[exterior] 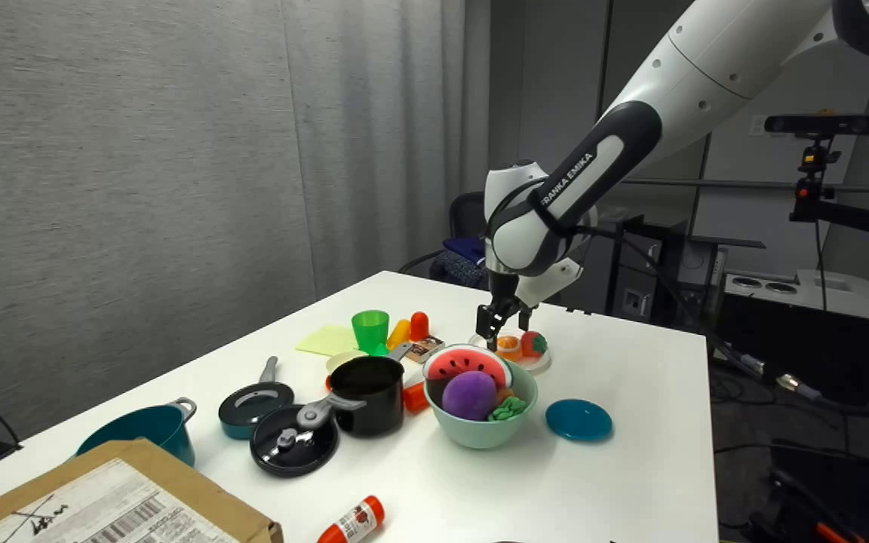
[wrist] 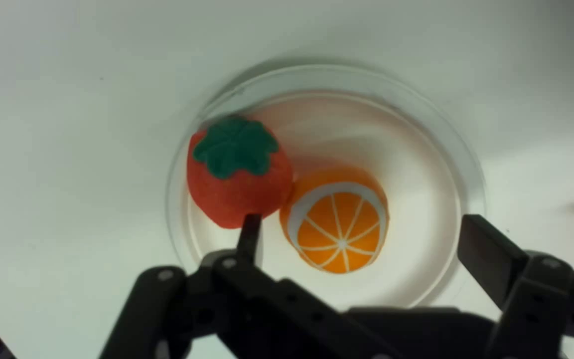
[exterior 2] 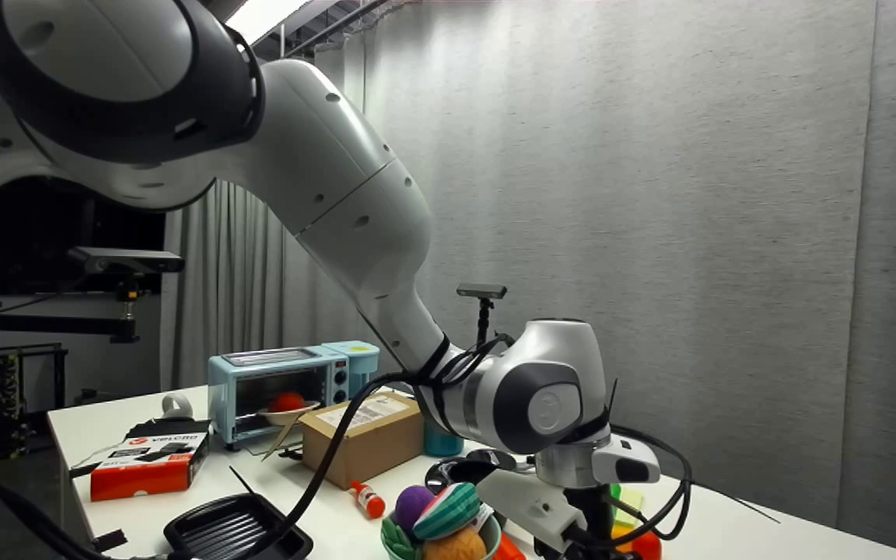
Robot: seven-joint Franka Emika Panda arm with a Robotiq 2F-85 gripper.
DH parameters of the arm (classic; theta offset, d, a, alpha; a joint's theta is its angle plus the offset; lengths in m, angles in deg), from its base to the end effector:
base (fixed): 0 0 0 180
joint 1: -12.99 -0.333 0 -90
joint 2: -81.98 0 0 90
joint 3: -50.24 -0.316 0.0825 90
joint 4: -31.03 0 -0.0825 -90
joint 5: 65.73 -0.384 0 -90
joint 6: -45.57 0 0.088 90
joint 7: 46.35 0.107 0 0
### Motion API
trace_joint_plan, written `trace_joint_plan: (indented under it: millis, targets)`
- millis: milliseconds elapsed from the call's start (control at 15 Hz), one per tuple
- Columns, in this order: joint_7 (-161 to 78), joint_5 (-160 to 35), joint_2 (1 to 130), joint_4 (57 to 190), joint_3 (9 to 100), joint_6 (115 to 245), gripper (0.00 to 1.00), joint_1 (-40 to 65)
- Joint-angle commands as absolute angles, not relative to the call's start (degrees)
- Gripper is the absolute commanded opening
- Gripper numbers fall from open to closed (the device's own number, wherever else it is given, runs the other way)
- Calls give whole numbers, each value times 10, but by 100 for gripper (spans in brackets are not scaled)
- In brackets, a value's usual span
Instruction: Pick up the fruits plush toys from the plate and put them in the bowl
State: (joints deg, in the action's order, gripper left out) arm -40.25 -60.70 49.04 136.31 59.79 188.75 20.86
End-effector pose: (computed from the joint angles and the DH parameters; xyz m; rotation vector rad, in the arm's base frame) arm 0.6284 -0.1885 0.2275 2.9500 -0.4639 0.1152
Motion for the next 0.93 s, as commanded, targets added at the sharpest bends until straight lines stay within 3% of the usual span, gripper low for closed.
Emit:
trace_joint_plan:
  millis: [0, 667, 733, 800, 867]
  targets:
    - [-388, -604, 473, 1349, 604, 1895, 100, 199]
    - [-338, -557, 427, 1322, 656, 1932, 100, 163]
    - [-339, -553, 423, 1319, 659, 1930, 75, 162]
    - [-338, -549, 419, 1317, 661, 1930, 74, 161]
    - [-339, -547, 417, 1316, 662, 1932, 66, 160]
